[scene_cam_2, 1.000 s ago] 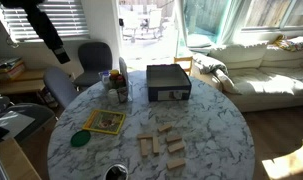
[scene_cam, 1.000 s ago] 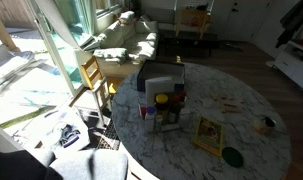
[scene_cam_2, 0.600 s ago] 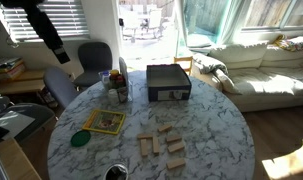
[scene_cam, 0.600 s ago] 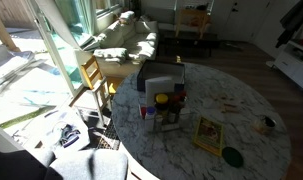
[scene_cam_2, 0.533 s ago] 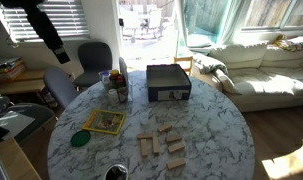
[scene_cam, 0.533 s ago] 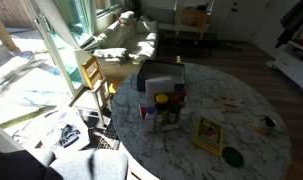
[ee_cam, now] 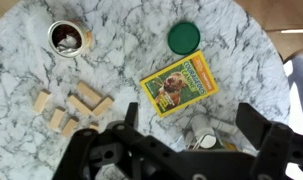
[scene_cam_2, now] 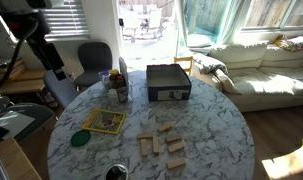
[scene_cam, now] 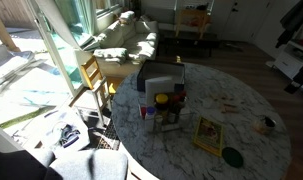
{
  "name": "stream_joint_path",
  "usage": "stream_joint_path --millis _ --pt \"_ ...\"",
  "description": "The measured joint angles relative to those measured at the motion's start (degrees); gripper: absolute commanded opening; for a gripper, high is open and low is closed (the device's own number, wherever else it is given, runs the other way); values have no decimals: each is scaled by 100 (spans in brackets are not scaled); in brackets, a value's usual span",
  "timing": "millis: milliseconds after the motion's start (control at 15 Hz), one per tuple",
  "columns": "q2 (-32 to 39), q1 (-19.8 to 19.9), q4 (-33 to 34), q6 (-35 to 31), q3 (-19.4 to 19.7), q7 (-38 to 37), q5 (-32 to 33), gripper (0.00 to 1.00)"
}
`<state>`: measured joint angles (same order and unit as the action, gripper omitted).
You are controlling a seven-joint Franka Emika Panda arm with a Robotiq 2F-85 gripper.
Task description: Put the green lid on the yellow tin
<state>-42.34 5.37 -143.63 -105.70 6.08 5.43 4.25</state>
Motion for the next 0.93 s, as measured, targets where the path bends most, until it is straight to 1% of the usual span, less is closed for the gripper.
stream_joint_path --millis 67,267,333,400,867,933 --pt "-65 -122 -312 -210 -99 52 -6 100" --pt "-260 -506 -1365 -1151 -339 160 -41 100" --pt "-237 -648 -1579 -1412 -396 184 -85 100" --pt "-211 -731 -1610 -1459 -432 147 -90 100" --pt "-196 -667 -1508 -1451 -418 142 -88 100" --pt "-128 -696 -1500 -1450 -407 242 -95 100"
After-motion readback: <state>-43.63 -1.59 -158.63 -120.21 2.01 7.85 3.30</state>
